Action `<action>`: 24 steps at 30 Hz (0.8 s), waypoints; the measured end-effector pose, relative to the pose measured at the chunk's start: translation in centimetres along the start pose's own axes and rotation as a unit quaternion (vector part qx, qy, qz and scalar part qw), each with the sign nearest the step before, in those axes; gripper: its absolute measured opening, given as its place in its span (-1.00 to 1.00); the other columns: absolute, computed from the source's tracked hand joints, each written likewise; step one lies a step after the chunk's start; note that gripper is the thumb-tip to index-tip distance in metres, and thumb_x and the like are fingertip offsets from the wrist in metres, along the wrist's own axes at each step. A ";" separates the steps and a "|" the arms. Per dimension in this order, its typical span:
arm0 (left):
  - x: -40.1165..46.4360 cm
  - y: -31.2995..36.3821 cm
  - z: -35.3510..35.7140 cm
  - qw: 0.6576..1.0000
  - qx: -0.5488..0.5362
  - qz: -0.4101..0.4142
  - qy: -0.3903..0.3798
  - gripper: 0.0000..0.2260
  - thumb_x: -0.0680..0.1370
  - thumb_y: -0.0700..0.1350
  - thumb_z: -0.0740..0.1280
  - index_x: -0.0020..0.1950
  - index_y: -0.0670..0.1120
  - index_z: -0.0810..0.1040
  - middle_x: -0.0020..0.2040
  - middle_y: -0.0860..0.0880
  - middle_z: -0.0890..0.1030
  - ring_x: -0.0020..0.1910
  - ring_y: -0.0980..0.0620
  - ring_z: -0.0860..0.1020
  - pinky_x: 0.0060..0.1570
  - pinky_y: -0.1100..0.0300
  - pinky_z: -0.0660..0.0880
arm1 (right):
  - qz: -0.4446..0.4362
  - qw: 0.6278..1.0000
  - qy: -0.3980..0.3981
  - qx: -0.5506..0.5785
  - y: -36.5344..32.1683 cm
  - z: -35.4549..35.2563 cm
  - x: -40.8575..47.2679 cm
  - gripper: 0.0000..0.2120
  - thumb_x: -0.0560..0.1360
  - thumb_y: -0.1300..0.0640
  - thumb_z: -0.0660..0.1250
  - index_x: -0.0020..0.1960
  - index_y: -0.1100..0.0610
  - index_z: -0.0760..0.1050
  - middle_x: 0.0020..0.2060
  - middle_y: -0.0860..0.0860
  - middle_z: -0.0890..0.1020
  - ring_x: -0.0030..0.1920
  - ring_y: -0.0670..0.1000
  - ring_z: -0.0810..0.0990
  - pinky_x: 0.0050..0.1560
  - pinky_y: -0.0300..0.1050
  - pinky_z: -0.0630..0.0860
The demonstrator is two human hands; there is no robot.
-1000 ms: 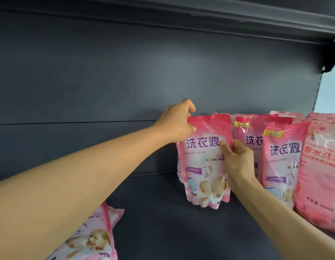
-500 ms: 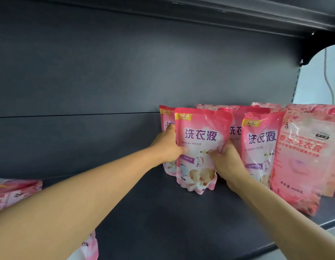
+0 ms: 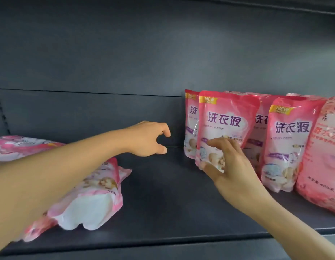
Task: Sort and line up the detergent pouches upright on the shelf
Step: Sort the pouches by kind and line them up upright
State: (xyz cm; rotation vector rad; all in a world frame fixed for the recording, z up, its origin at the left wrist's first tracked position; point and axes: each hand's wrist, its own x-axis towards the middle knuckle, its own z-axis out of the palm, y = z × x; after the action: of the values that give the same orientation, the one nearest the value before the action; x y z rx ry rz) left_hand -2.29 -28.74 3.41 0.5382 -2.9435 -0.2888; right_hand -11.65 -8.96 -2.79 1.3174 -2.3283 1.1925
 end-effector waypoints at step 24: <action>-15.6 -17.9 -3.5 0.980 0.002 -0.196 -0.027 -0.65 0.55 0.05 0.28 0.31 0.03 0.41 0.22 0.01 0.52 0.13 0.02 0.51 0.14 0.13 0.47 | 0.387 0.820 -0.280 0.315 -11.4 16.1 6.7 -0.78 0.59 0.17 0.20 -0.11 0.30 0.50 -0.31 0.17 0.61 -0.32 0.11 0.55 -0.09 -0.02 0.57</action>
State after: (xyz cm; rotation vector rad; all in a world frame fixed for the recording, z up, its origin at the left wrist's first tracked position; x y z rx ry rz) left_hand 18.77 -40.06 1.55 1.1295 -2.8671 -0.3400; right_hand -3.31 -28.05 -3.47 0.9293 -3.2379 2.2218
